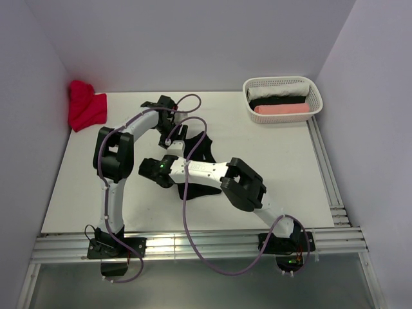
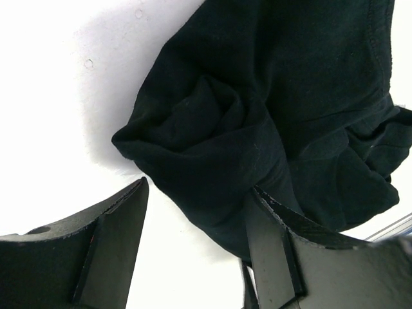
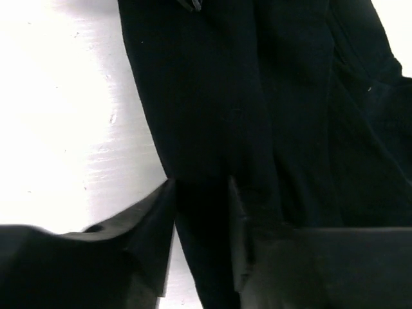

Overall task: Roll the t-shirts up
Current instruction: Roll the tshirt

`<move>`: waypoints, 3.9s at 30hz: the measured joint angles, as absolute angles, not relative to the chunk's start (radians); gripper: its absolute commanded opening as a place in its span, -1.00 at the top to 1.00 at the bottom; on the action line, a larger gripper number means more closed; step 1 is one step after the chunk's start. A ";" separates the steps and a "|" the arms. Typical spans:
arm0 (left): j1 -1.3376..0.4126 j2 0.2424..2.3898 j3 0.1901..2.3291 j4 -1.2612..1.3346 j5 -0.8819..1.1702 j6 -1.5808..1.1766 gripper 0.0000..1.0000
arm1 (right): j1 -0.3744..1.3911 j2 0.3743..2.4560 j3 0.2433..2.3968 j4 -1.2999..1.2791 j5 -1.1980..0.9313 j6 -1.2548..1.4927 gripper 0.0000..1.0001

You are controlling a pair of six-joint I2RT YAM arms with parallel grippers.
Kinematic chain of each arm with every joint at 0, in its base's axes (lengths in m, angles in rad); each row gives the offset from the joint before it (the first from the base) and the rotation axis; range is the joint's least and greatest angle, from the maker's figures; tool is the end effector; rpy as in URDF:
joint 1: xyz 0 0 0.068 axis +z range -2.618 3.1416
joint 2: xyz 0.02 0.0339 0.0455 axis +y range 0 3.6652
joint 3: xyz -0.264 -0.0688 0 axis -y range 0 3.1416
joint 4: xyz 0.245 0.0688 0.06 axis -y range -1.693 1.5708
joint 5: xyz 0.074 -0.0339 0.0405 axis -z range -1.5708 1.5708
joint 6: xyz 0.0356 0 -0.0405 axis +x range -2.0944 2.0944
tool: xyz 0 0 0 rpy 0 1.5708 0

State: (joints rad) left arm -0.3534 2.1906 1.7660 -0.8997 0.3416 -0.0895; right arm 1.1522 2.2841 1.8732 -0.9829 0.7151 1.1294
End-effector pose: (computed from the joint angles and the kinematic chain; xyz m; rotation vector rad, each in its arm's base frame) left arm 0.4158 -0.1661 0.1778 0.4465 2.8895 -0.5714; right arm 0.2079 0.4100 0.1710 0.0525 2.4161 -0.1814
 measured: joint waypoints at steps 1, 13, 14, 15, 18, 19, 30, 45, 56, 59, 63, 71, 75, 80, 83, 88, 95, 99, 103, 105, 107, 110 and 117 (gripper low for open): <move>-0.353 2.191 1.769 -0.904 0.341 -0.088 -0.32 | 1.152 2.284 1.873 -0.989 0.715 1.124 0.31; -0.353 2.197 1.788 -0.921 0.339 -0.059 -0.43 | 1.136 2.185 1.703 -0.797 0.671 1.071 0.79; -0.353 2.197 1.790 -0.924 0.340 -0.055 -0.46 | 1.129 2.153 1.656 -0.753 0.651 1.066 0.79; -0.353 2.197 1.792 -0.926 0.341 -0.050 -0.50 | 1.118 2.112 1.596 -0.694 0.620 1.062 0.79; -0.353 2.197 1.801 -0.928 0.344 -0.037 -0.58 | 1.079 2.003 1.435 -0.531 0.521 1.061 0.80; -0.352 2.197 1.806 -0.928 0.348 -0.027 -0.59 | 1.065 1.974 1.390 -0.475 0.486 1.062 0.80; -0.262 2.190 1.845 -0.926 0.499 0.026 -0.64 | 0.931 1.789 0.895 0.228 0.202 1.240 0.87; -0.225 2.144 1.685 -0.844 0.716 0.024 -0.60 | 0.867 1.962 0.521 1.160 0.062 1.616 0.87; -0.271 2.143 1.597 -0.693 0.738 -0.050 -0.59 | 0.857 2.140 0.496 1.481 0.058 1.727 0.86; -0.278 2.141 1.589 -0.672 0.725 -0.050 -0.58 | 0.847 2.140 0.508 1.472 0.036 1.723 0.86; -0.296 2.141 1.589 -0.649 0.679 -0.052 -0.53 | 0.823 2.138 0.523 1.453 -0.007 1.717 0.82; -0.366 2.140 1.636 -0.683 0.469 -0.099 -0.24 | 0.794 1.967 0.570 1.098 -0.030 1.639 0.21; -0.408 2.149 1.690 -0.717 0.358 -0.102 -0.24 | 0.801 1.808 0.690 0.678 0.075 1.512 0.00; -0.436 2.165 1.731 -0.760 0.276 -0.099 -0.24 | 0.839 1.719 0.866 0.253 0.236 1.388 -0.07; -0.445 2.168 1.740 -0.773 0.242 -0.099 -0.24 | 0.888 1.715 0.996 0.018 0.342 1.334 -0.10; -0.463 2.171 1.755 -0.789 0.198 -0.099 -0.24 | 0.974 1.784 1.275 -0.312 0.484 1.263 -0.15; -0.482 2.173 1.768 -0.804 0.155 -0.097 -0.24 | 1.056 2.004 1.624 -0.604 0.565 1.191 -0.18; -0.485 2.177 1.776 -0.812 0.148 -0.094 -0.24 | 1.073 2.083 1.673 -0.716 0.581 1.175 -0.18; -0.488 2.185 1.787 -0.819 0.148 -0.091 -0.25 | 1.077 2.101 1.694 -0.783 0.600 1.169 -0.15; -0.488 2.188 1.792 -0.825 0.147 -0.090 -0.25 | 1.079 2.101 1.695 -0.811 0.606 1.169 -0.12; -0.488 2.190 1.797 -0.829 0.147 -0.089 -0.28 | 1.081 2.101 1.686 -0.827 0.606 1.172 -0.11; -0.488 2.193 1.802 -0.836 0.144 -0.087 -0.32 | 1.082 2.100 1.658 -0.818 0.609 1.184 -0.09; -0.488 2.206 1.825 -0.857 0.151 -0.068 -0.40 | 1.084 2.094 1.598 -0.776 0.614 1.204 0.19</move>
State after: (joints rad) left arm -0.4881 2.2059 1.8248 -0.8566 0.1513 -0.0677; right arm 1.0840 2.0945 1.5982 -0.7761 0.6140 1.2041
